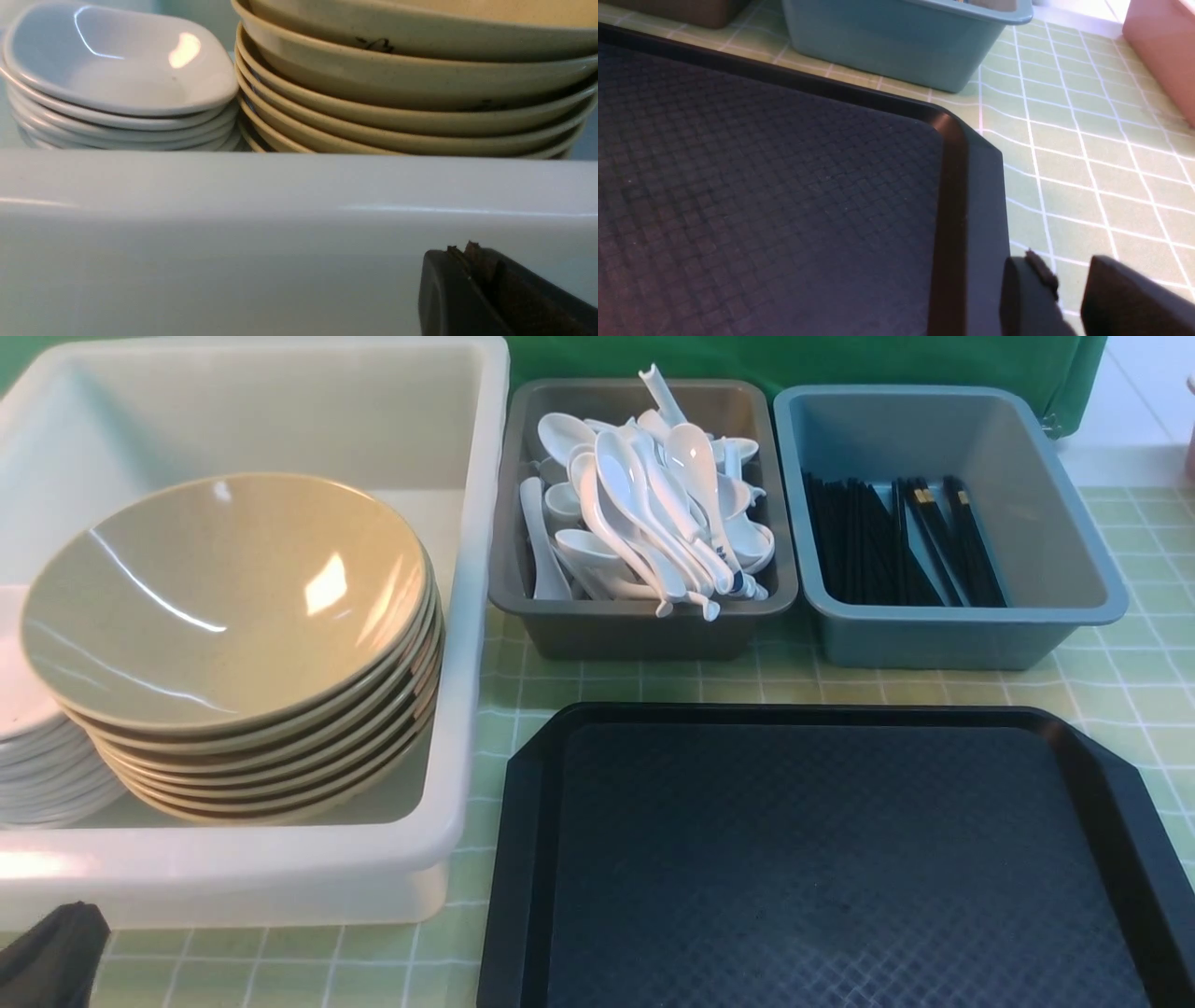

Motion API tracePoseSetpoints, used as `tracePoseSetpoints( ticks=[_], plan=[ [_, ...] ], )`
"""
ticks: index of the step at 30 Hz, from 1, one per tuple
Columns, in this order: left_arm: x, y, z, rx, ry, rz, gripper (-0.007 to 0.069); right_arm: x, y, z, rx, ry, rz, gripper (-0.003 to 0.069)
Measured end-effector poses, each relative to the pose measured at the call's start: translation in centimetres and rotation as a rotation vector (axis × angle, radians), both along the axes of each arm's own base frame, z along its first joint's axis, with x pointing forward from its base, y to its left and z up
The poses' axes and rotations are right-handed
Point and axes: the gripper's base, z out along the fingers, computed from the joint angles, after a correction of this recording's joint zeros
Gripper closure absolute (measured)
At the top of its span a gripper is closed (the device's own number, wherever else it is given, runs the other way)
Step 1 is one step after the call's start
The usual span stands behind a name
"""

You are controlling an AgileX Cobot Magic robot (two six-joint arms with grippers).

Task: On green table put chopsticks spoon bowls plates into blue grey white boxes.

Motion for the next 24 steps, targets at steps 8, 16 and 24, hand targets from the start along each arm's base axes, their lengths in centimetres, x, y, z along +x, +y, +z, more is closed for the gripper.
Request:
tracePoseSetpoints(
  ticks=[8, 16, 24],
  plan=[
    [-0.03, 0.01, -0.02, 0.000, 0.001, 0.001, 0.0626, 0.01, 0.00, 0.02, 0.000, -0.002, 0.000, 0.0456],
    [-0.06, 0.01, -0.16, 0.001, 0.016, 0.002, 0.0626, 0.01, 0.00, 0.02, 0.000, -0.002, 0.000, 0.0451],
    [-0.15, 0.03, -0.56, 0.004, 0.061, 0.003, 0.0626, 0.01, 0.00, 0.02, 0.000, -0.002, 0.000, 0.0442]
  ],
)
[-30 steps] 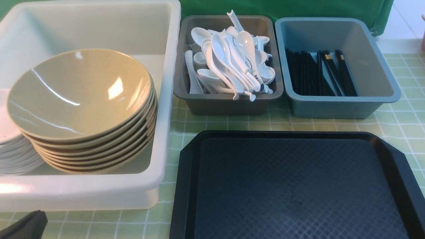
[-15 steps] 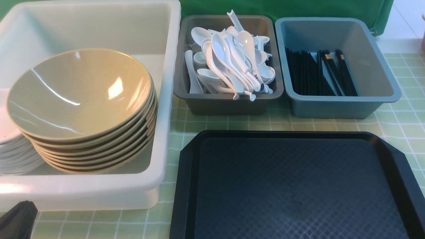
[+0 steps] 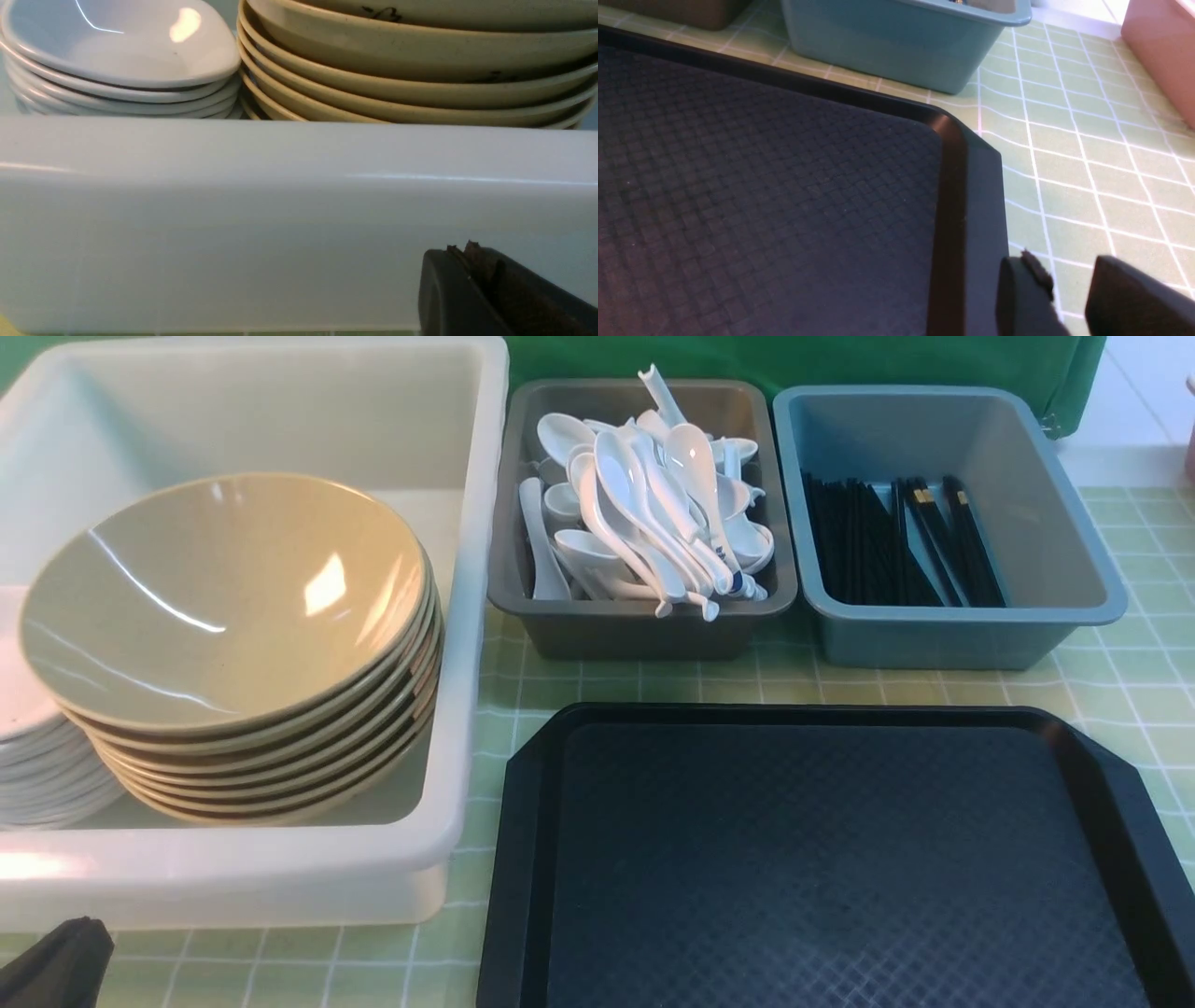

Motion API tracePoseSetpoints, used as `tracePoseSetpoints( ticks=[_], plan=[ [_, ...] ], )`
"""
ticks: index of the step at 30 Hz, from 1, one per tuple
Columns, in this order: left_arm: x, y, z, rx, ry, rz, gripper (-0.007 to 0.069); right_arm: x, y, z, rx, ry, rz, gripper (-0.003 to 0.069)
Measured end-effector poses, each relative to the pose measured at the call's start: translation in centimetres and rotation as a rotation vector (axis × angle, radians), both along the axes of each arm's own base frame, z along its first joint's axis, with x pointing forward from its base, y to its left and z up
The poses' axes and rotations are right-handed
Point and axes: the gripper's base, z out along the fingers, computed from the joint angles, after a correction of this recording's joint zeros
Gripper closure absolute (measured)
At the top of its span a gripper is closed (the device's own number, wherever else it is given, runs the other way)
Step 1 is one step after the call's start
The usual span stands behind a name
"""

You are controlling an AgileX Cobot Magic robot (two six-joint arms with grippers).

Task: On green table put chopsticks spoon bowls plates into blue grey white boxes.

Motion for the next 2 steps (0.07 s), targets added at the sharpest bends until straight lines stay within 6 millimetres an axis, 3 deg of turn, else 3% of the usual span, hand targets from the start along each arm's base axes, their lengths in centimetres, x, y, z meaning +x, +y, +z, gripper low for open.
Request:
tracePoseSetpoints(
  ticks=[2],
  plan=[
    [0.00, 0.00, 0.00, 0.000, 0.000, 0.000, 0.0626, 0.00, 0.00, 0.00, 0.000, 0.000, 0.000, 0.0440]
  ],
)
